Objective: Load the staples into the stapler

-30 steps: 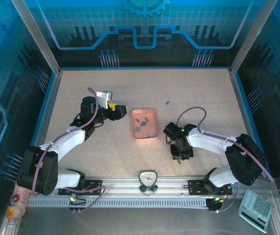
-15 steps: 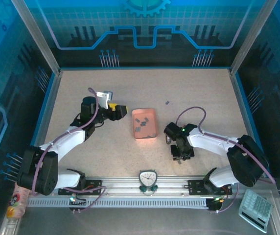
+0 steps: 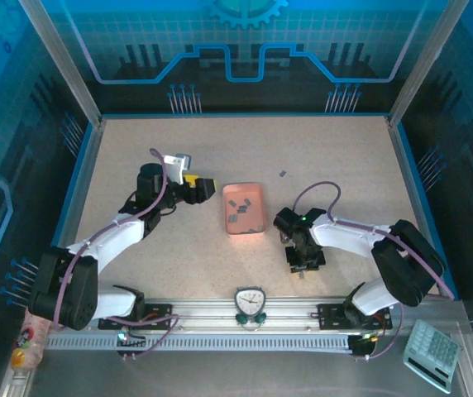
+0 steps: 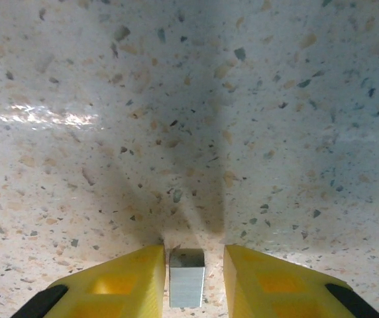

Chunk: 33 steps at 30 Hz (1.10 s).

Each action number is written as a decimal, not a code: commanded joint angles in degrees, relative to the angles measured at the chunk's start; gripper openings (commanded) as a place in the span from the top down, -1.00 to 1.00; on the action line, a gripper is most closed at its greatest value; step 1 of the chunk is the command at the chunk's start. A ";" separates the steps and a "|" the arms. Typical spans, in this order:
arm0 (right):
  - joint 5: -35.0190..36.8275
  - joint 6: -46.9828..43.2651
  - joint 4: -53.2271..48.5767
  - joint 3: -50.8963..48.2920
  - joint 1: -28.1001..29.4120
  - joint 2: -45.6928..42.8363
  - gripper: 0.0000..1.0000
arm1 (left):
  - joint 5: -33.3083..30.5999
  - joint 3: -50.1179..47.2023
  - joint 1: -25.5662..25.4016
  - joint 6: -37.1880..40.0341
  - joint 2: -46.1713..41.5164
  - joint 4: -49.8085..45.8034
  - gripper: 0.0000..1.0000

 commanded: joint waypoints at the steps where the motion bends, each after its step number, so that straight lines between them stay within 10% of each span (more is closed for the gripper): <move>1: -1.02 -0.46 -1.37 1.80 0.70 0.83 0.41 | 1.29 -0.43 -0.30 1.65 -1.48 0.44 -0.67; 33: -2.05 3.76 -0.67 -0.23 0.68 2.50 0.52 | 1.06 -0.54 -0.28 2.44 -1.87 -0.17 -0.67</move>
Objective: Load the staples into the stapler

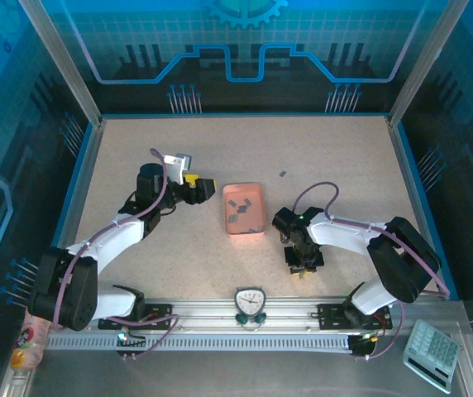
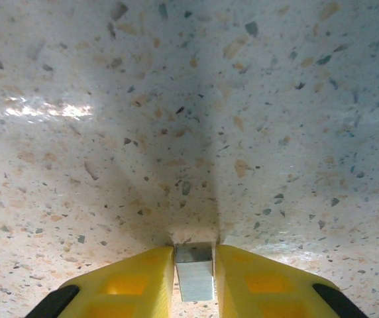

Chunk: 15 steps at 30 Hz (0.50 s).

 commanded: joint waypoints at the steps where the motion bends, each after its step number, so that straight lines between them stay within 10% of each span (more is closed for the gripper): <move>1: -0.23 1.51 0.27 -1.12 0.64 0.96 0.53 | 1.01 -0.49 -0.28 1.38 -1.66 -0.15 -0.67; 15: 10.50 2.82 0.83 7.17 1.61 -8.52 0.65 | 0.60 -0.67 -0.28 1.63 -1.62 0.21 -0.67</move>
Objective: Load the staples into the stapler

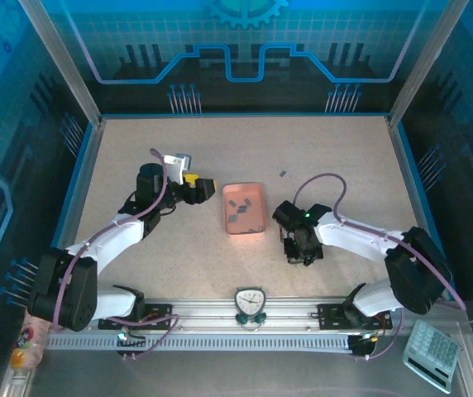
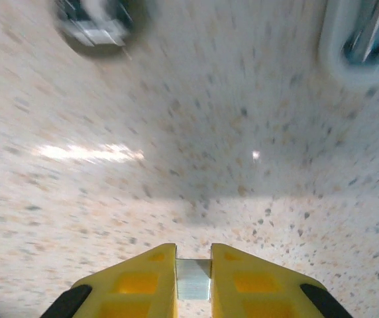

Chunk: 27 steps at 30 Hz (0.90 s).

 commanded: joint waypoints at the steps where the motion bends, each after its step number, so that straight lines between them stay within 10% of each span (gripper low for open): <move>1: 6.36 1.51 1.71 4.89 1.18 -1.96 0.65 | 0.72 -0.83 -0.28 1.44 -1.49 0.49 -0.67; 27: 14.83 -2.81 20.92 4.10 -0.94 8.30 0.66 | 0.31 -0.93 -0.28 2.87 -1.07 0.47 -0.67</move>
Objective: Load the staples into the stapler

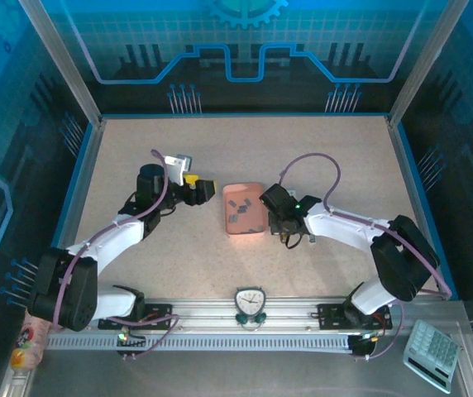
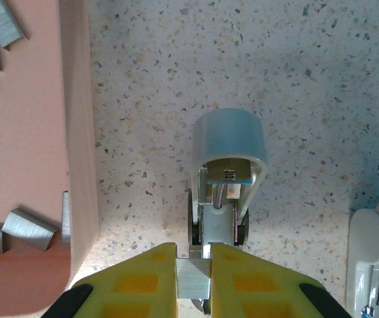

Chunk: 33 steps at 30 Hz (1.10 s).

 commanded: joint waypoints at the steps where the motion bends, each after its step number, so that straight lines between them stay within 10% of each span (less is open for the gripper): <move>1: 1.24 -0.01 1.28 -1.15 -0.65 0.89 0.66 | 0.29 -0.52 -0.28 1.45 -1.07 0.39 -0.67; 33: 1.46 -9.02 5.53 -6.36 -1.75 -5.62 0.65 | 0.54 -0.68 -0.28 1.79 -1.22 0.44 -0.67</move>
